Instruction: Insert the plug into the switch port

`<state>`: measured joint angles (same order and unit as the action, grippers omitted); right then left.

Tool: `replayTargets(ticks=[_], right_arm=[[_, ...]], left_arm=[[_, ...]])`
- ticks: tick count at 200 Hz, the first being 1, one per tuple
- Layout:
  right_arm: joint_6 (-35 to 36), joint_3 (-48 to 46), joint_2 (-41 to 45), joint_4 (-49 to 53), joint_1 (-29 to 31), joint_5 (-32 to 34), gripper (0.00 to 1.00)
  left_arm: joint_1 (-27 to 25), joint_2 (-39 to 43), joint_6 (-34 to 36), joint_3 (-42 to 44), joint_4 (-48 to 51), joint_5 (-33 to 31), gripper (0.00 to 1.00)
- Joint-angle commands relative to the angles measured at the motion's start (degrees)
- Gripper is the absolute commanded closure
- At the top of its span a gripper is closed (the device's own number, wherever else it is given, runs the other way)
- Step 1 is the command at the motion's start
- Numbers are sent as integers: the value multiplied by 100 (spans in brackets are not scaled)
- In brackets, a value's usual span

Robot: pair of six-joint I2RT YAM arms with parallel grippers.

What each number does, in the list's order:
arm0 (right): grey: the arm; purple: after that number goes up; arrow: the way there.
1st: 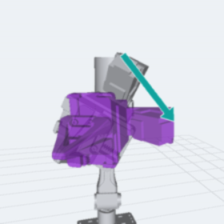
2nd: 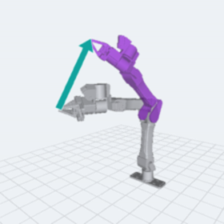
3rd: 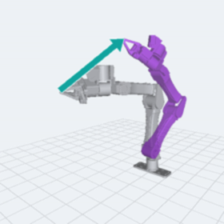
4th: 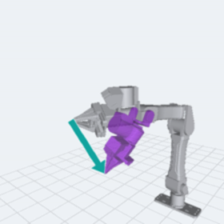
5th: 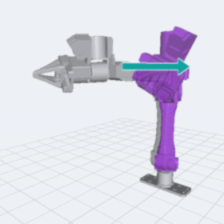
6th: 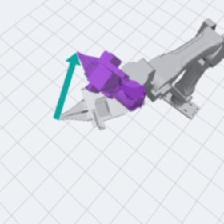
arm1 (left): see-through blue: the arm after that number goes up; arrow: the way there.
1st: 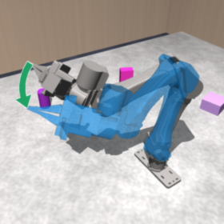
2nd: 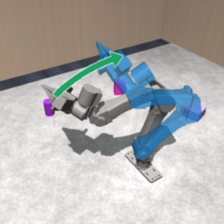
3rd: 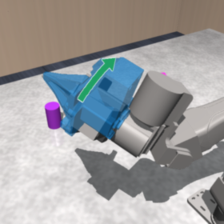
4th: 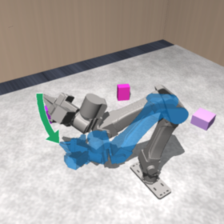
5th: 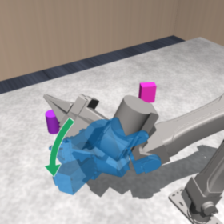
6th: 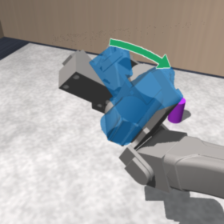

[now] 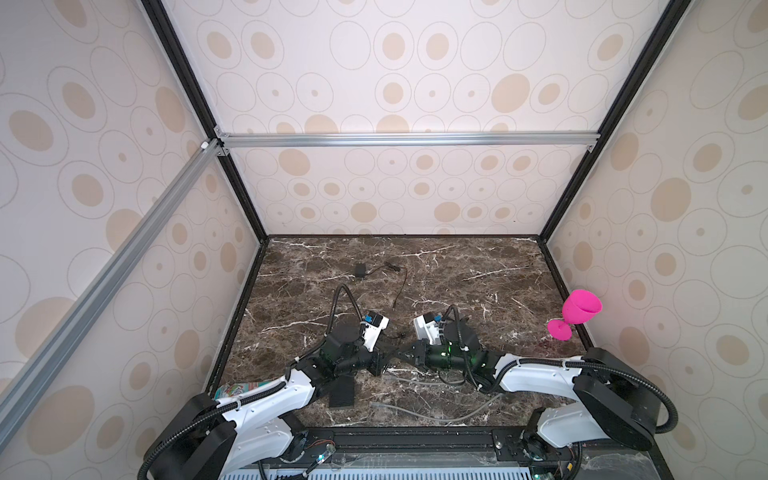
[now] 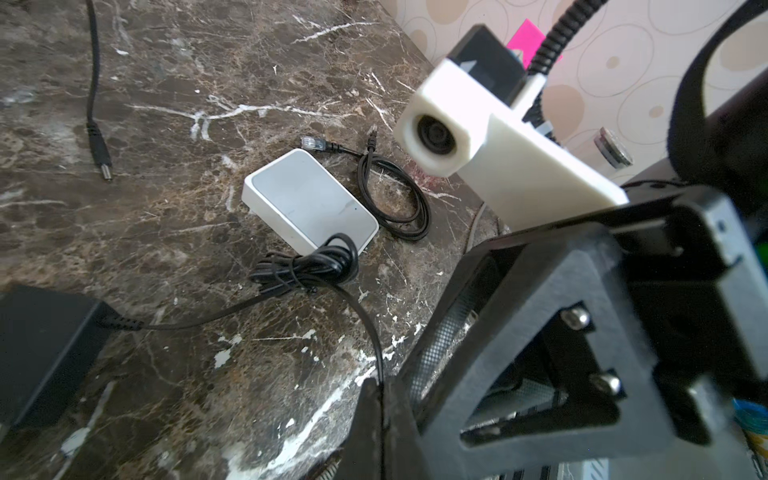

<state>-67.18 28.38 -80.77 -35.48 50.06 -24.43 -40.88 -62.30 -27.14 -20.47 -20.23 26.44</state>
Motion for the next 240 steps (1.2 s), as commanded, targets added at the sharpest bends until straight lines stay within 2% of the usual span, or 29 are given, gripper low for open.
replayTargets(ticks=[1, 44, 101, 132, 144, 168, 173, 177, 187, 193, 208, 220, 240], right_arm=[[62, 149, 328, 31, -22, 162, 73], [422, 504, 582, 1053, -26, 333, 71], [257, 679, 144, 660, -25, 388, 70], [199, 774, -6, 621, -24, 389, 73], [163, 761, -33, 637, -40, 438, 77], [109, 724, -18, 655, -60, 495, 100], [101, 716, -9, 655, -71, 496, 100], [100, 713, 4, 656, -79, 499, 100], [108, 704, 37, 686, -91, 498, 100], [118, 695, 77, 715, -111, 499, 100], [156, 687, 168, 819, -170, 479, 100], [202, 684, 261, 912, -213, 459, 100], [266, 693, 402, 1066, -268, 482, 100]], left_arm=[[-83, 178, -56, 41, -207, 85, 100], [-83, 232, -126, 229, -487, 263, 100], [-85, 429, -176, 331, -522, 292, 100], [-94, 456, -211, 377, -564, 334, 100], [-89, 480, -224, 394, -561, 325, 100], [-90, 510, -234, 403, -513, 242, 100], [-89, 513, -240, 403, -502, 219, 100], [-87, 517, -247, 410, -485, 196, 95], [-91, 518, -263, 413, -450, 109, 73], [-87, 538, -279, 421, -394, 87, 66], [-86, 636, -308, 515, -376, -325, 56], [-91, 792, -327, 627, -358, -608, 55], [-88, 1170, -68, 907, -610, -568, 50]])
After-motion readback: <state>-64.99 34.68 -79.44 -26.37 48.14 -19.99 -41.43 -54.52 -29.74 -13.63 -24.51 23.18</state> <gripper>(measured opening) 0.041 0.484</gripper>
